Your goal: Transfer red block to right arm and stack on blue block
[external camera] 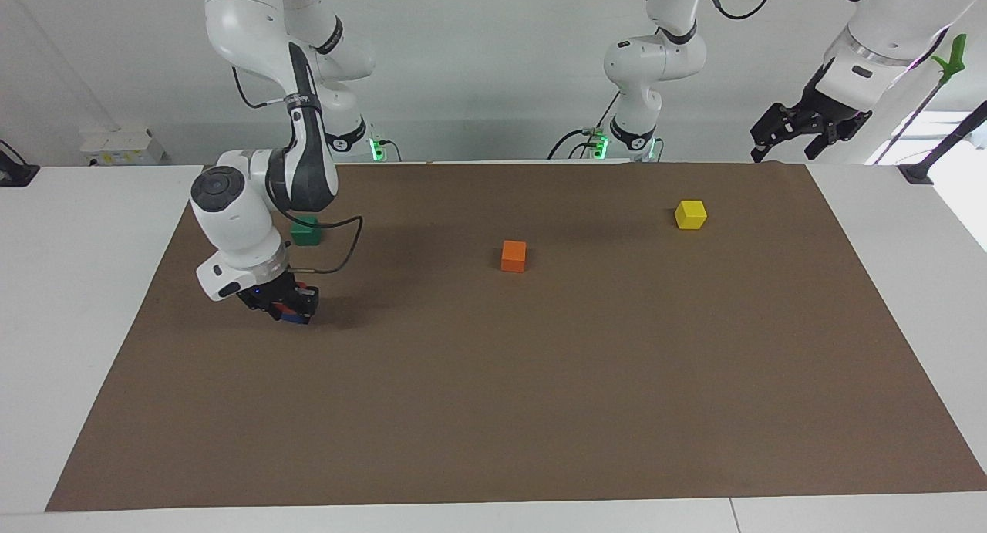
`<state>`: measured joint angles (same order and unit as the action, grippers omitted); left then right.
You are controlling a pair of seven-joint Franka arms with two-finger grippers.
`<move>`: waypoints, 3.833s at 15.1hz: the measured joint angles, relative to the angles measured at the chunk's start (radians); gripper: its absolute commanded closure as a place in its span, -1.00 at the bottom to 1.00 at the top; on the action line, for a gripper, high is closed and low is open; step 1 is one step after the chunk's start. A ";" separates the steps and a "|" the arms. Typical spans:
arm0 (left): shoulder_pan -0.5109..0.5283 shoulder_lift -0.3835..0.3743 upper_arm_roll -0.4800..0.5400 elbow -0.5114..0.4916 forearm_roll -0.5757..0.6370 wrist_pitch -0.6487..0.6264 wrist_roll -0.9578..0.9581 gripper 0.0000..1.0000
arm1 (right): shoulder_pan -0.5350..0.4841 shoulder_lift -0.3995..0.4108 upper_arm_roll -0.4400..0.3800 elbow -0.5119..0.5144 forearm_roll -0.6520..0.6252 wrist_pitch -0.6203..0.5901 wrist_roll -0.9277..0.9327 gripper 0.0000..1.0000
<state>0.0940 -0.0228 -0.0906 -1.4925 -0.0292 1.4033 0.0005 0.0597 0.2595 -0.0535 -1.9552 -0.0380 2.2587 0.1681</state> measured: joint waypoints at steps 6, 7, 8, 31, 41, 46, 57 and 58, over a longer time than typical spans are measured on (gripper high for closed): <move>-0.031 0.005 0.000 -0.016 0.000 0.024 0.027 -1.00 | -0.011 0.000 -0.001 -0.022 -0.008 0.000 0.000 1.00; -0.036 0.008 0.001 -0.018 0.000 0.024 0.027 -1.00 | -0.011 0.000 -0.001 -0.031 -0.009 0.000 0.001 1.00; -0.038 0.008 0.000 -0.020 0.000 0.024 0.027 -1.00 | -0.011 0.000 -0.001 -0.037 -0.019 0.000 0.003 1.00; -0.050 0.006 0.003 -0.020 0.000 0.023 0.027 -1.00 | -0.017 -0.001 -0.002 -0.035 -0.056 0.001 0.092 -1.00; -0.050 -0.021 0.008 -0.020 0.000 0.023 0.027 -1.00 | -0.017 -0.095 0.004 0.303 -0.013 -0.329 0.009 -1.00; -0.050 -0.030 0.009 -0.020 0.001 0.023 0.027 -1.00 | -0.012 -0.206 0.017 0.344 0.032 -0.476 -0.006 -1.00; -0.050 -0.232 0.009 -0.020 0.001 -0.125 0.027 -1.00 | -0.030 -0.239 0.007 0.476 0.032 -0.824 -0.172 -1.00; -0.050 -0.235 0.009 -0.020 0.001 -0.151 0.027 -1.00 | -0.033 -0.238 0.005 0.476 0.031 -0.824 -0.174 -1.00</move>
<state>0.0442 -0.2580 -0.0812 -1.5122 -0.0283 1.2518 0.0277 0.0272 0.0210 -0.0486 -1.4794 -0.0071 1.4348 -0.0058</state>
